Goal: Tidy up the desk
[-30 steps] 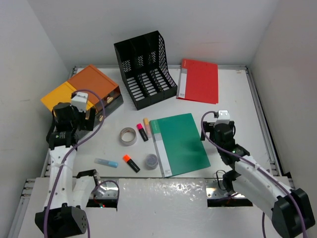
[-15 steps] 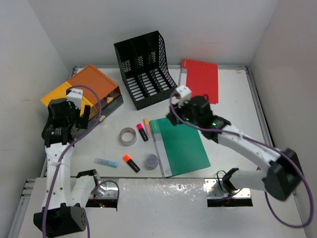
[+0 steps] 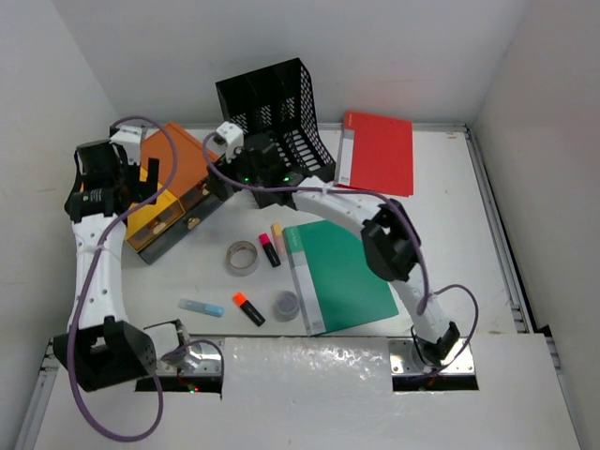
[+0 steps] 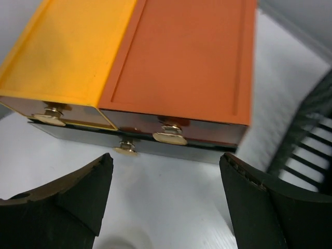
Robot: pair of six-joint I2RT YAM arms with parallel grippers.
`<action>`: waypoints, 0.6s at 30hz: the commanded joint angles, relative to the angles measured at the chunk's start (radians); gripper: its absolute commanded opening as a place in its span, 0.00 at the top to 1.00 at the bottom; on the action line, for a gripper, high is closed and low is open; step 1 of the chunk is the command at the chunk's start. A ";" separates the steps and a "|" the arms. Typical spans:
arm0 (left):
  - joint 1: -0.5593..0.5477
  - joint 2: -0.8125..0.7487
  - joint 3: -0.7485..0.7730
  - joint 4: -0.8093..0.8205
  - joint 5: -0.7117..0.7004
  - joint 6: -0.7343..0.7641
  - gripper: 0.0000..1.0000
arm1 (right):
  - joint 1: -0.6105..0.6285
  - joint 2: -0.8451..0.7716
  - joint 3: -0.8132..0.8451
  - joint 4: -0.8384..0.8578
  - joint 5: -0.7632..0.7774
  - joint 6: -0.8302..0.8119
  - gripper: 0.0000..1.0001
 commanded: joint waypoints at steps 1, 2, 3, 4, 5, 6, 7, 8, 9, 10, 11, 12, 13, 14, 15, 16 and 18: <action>0.048 0.054 0.051 0.043 0.039 -0.016 0.00 | 0.036 0.109 0.157 -0.003 -0.025 -0.024 0.19; 0.057 0.069 0.057 0.050 0.048 -0.016 0.00 | 0.041 0.129 0.198 -0.002 -0.015 -0.024 0.18; 0.068 0.098 0.068 0.058 0.056 -0.016 0.00 | 0.042 0.155 0.204 0.019 -0.012 -0.023 0.18; 0.085 0.114 0.073 0.063 0.068 -0.017 0.00 | 0.047 0.164 0.205 0.033 -0.009 -0.020 0.18; 0.091 0.129 0.077 0.075 0.068 -0.019 0.00 | 0.049 0.170 0.200 0.043 -0.003 -0.018 0.18; 0.096 0.158 0.082 0.084 0.070 -0.022 0.00 | 0.052 0.179 0.197 0.056 0.006 -0.017 0.18; 0.096 0.171 0.082 0.089 0.068 -0.025 0.00 | 0.053 0.184 0.189 0.063 0.041 -0.015 0.18; 0.097 0.192 0.081 0.107 0.066 -0.029 0.00 | 0.055 0.187 0.185 0.073 0.060 -0.009 0.18; 0.097 0.201 0.073 0.116 0.065 -0.029 0.00 | 0.056 0.193 0.183 0.099 0.072 -0.005 0.19; 0.096 0.209 0.067 0.127 0.063 -0.031 0.00 | 0.058 0.207 0.183 0.113 0.096 -0.002 0.19; 0.097 0.215 0.062 0.147 0.062 -0.029 0.00 | 0.059 0.215 0.186 0.127 0.109 0.003 0.21; 0.096 0.226 0.053 0.152 0.060 -0.028 0.00 | 0.065 0.225 0.194 0.144 0.119 0.006 0.25; 0.096 0.229 0.047 0.164 0.057 -0.025 0.00 | 0.069 0.247 0.215 0.149 0.138 0.008 0.27; 0.096 0.229 0.036 0.170 0.057 -0.023 0.00 | 0.075 0.258 0.227 0.149 0.146 0.008 0.29; 0.097 0.229 0.033 0.175 0.057 -0.020 0.00 | 0.078 0.267 0.235 0.152 0.153 0.006 0.31; 0.097 0.229 0.030 0.182 0.059 -0.014 0.00 | 0.081 0.279 0.240 0.155 0.162 0.005 0.33; 0.097 0.231 0.025 0.185 0.054 -0.003 0.00 | 0.085 0.284 0.238 0.158 0.208 0.005 0.34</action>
